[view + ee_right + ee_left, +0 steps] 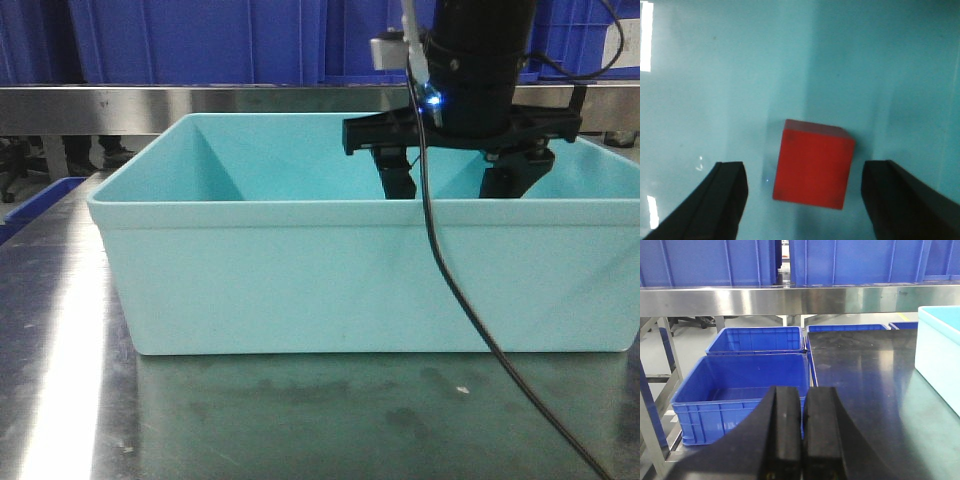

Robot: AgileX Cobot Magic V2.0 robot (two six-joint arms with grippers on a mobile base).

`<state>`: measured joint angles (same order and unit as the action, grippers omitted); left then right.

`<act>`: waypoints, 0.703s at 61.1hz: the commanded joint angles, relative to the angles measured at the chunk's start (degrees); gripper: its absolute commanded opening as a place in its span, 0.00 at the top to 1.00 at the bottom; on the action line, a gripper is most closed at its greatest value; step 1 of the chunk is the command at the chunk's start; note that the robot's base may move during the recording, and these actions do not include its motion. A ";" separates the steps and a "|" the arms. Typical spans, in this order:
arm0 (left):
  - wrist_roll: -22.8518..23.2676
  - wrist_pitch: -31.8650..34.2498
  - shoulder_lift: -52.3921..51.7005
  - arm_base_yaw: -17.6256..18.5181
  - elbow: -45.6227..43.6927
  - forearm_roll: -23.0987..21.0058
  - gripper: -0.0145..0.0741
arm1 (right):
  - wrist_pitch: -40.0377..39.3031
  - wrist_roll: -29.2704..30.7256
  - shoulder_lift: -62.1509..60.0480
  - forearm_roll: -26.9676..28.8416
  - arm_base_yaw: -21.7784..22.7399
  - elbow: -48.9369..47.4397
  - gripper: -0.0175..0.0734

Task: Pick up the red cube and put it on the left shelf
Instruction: 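Lower the open right gripper into the teal bin over the red cube, then close the right gripper on the red cube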

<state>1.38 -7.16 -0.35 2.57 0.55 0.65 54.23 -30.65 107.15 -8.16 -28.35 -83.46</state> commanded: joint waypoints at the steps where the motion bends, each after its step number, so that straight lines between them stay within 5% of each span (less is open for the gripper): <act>1: 0.05 4.94 -0.94 -0.03 1.32 -0.29 0.72 | -2.91 -0.20 -2.14 -1.35 1.09 -2.02 0.16; 15: 0.05 4.94 -0.94 -0.03 1.32 -0.29 0.72 | -4.79 -0.20 -0.44 -1.35 1.68 -2.02 0.18; 34: 0.05 4.94 -0.94 -0.03 1.32 -0.29 0.72 | -3.80 -0.20 0.62 -1.35 1.64 -2.13 0.55; 43: 0.05 4.94 -0.94 -0.03 1.32 -0.29 0.72 | -3.62 -0.20 -0.67 -1.30 1.64 -2.12 0.60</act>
<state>1.38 -7.16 -0.35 2.57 0.55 0.65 51.32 -30.97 110.63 -8.32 -27.22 -83.85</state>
